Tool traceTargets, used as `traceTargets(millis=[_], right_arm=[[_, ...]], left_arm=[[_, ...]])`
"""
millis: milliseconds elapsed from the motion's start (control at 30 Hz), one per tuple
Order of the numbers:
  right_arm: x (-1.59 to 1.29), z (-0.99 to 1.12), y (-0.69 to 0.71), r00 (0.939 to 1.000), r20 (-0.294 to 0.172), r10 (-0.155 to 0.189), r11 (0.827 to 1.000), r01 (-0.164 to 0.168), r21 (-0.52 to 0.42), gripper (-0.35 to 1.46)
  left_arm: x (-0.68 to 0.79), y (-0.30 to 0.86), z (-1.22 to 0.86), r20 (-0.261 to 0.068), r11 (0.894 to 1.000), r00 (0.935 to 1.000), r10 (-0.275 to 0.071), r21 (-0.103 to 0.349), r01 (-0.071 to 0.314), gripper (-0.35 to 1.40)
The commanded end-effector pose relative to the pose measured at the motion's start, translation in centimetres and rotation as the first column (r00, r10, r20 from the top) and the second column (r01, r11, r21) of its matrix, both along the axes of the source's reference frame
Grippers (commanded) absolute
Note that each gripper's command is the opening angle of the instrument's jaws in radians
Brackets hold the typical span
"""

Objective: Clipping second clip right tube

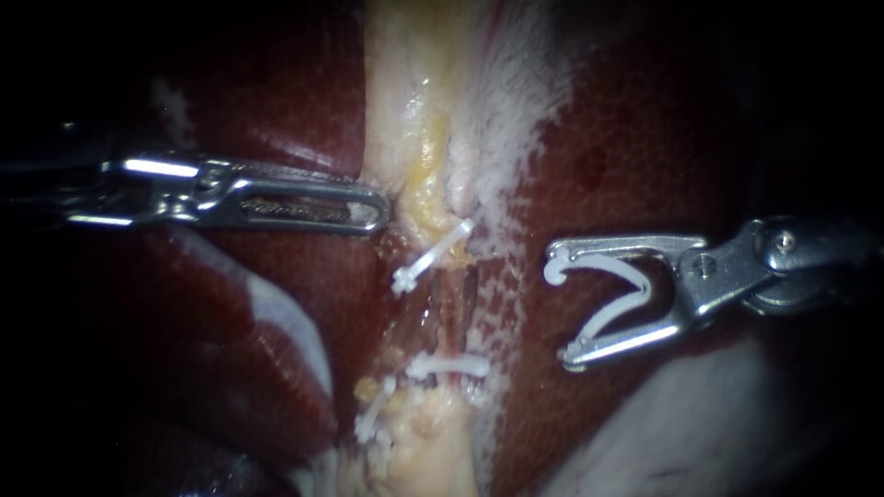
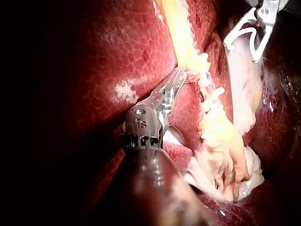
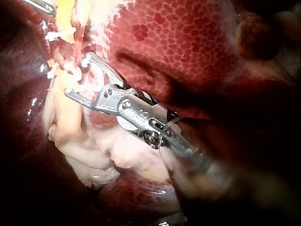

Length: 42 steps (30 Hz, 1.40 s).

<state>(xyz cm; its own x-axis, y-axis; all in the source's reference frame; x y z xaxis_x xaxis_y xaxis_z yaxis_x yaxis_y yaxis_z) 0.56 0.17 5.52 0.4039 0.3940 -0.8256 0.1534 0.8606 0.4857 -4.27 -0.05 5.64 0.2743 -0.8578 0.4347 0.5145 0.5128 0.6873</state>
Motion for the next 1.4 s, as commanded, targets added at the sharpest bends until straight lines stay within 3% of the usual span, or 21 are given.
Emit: traceTargets(millis=[33, 433, 600, 800, 1100, 1400], right_arm=[[0.00, 0.00, 0.00, 1.0000, 0.000, 0.000, 1.000, 0.000, 0.000, 0.60], [0.00, 0.01, -0.01, 1.0000, 0.000, 0.000, 1.000, 0.000, -0.001, 0.60], [0.02, 0.04, -0.05, 1.0000, 0.000, -0.001, 1.000, 0.001, -0.004, 0.60], [0.06, 0.12, -0.15, 1.0000, -0.001, -0.002, 1.000, 0.002, -0.012, 0.60], [0.16, 0.22, -0.29, 1.0000, 0.005, 0.002, 1.000, -0.002, -0.013, 0.60], [0.26, 0.31, -0.38, 0.9999, 0.010, 0.007, 1.000, -0.007, -0.010, 0.60]], left_arm=[[0.00, 0.00, 0.00, 0.000, 1.000, 1.0000, 0.000, 0.000, 0.000, -0.35], [0.00, -0.01, -0.02, 0.000, 1.000, 1.0000, 0.000, 0.000, 0.000, -0.35], [0.04, 0.01, -0.12, 0.004, 1.000, 1.0000, 0.003, 0.006, -0.004, -0.35], [0.14, 0.04, -0.35, 0.013, 1.000, 0.9999, 0.007, 0.016, -0.007, -0.35], [0.27, 0.12, -0.78, 0.045, 0.999, 0.9985, -0.031, 0.013, 0.030, -0.35], [0.37, 0.12, -1.14, 0.069, 0.998, 0.9962, -0.054, 0.022, 0.053, -0.35]])
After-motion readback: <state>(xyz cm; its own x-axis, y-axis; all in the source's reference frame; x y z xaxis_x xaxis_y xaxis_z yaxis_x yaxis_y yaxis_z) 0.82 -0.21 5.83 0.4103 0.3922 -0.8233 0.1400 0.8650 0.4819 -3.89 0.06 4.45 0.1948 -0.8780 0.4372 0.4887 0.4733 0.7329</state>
